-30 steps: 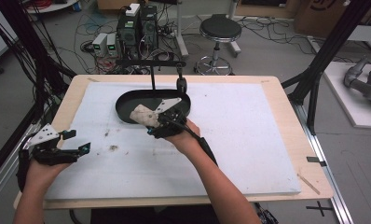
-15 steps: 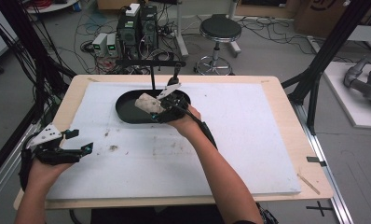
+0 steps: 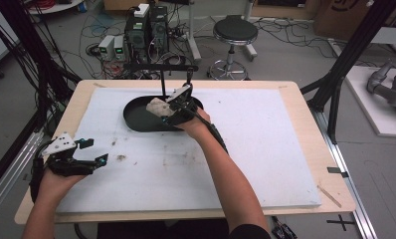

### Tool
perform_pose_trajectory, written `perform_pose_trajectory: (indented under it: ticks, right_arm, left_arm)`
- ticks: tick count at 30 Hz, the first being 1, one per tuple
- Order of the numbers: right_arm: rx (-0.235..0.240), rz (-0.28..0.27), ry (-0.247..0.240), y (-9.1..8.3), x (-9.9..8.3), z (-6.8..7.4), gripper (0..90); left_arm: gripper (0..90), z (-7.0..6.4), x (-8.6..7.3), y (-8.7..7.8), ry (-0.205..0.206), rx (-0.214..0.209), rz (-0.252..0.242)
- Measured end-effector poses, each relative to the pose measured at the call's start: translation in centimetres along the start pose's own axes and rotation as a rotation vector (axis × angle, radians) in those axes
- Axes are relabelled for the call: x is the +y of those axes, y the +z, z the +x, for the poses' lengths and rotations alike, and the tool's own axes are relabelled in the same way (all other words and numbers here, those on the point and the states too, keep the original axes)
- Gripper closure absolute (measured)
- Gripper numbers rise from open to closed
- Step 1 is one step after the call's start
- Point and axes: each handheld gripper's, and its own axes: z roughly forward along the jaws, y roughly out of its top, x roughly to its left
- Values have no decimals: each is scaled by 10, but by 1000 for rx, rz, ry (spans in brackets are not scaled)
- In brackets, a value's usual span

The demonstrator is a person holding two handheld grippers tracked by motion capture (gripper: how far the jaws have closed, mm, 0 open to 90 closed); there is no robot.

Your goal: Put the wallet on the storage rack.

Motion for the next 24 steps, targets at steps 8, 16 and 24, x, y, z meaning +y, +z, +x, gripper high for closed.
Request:
perform_pose_trajectory:
  ticks: [8,16,24]
  right_arm:
    - [-22,45,30,20,-10,-13,363]
    - [-33,86,53,34,-12,-21,362]
    - [-31,125,77,42,-12,-23,341]
  left_arm:
    - [175,-7,2,7,16,-17,7]
    - [175,-8,3,7,25,-18,10]
    - [175,-6,2,5,23,-15,8]
